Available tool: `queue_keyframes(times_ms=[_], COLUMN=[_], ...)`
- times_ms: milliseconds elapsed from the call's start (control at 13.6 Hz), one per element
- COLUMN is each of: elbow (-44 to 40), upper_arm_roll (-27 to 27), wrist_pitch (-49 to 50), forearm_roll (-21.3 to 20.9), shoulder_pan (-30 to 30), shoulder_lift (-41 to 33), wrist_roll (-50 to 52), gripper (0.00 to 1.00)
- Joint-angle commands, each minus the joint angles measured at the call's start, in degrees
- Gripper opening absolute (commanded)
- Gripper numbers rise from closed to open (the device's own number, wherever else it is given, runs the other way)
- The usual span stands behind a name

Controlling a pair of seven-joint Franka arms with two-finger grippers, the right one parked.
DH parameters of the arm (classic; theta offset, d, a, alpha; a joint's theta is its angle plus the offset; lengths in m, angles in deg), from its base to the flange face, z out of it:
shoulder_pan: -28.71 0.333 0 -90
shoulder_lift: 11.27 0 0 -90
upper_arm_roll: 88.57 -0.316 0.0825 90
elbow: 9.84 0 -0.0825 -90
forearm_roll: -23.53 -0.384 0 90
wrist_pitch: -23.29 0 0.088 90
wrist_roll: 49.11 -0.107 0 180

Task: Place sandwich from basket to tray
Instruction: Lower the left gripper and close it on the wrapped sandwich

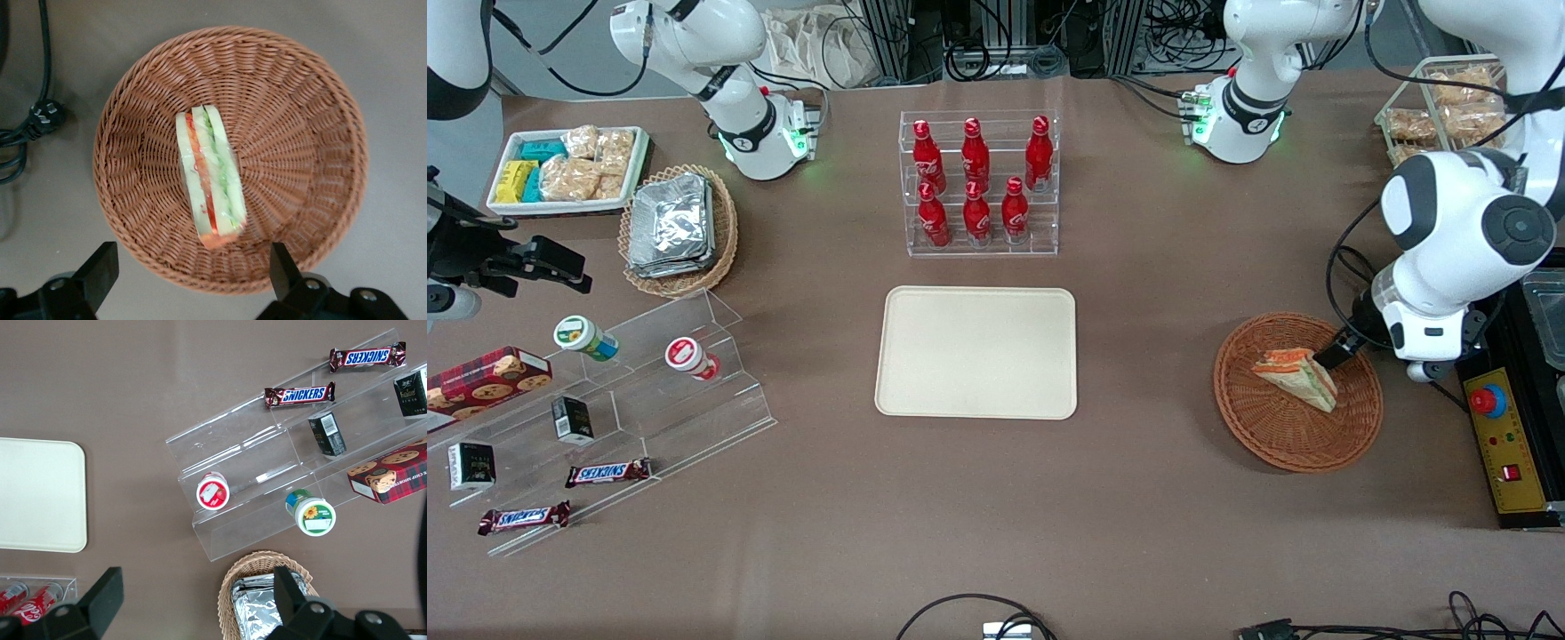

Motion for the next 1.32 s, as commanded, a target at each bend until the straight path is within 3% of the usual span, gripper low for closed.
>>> queue_keyframes(times_ms=[0, 661, 734, 807, 881, 954, 1028, 1248], elbow=[0.71, 2.2, 2.46, 2.46, 2.46, 2.46, 2.46, 2.46], upper_arm_roll=[0.1, 0.19, 0.19, 0.19, 0.1, 0.19, 0.1, 0.19], wrist_pitch=[-4.89, -15.01, -15.19, -15.1, -15.1, -15.19, -15.1, -14.58], forearm_roll=[-0.32, -0.32, -0.4, -0.4, -0.4, -0.4, -0.4, -1.02], shoulder_pan=[-0.29, -1.52, -1.52, -1.52, -1.52, -1.52, -1.52, -1.52], shoulder_lift=[3.06, 10.63, 10.63, 10.63, 10.63, 10.63, 10.63, 9.06], wrist_roll=[3.8, 8.65, 9.0, 9.52, 9.88, 9.88, 9.88, 9.97], gripper=[1.0, 0.99, 0.89, 0.69, 0.39, 0.17, 0.01, 0.0])
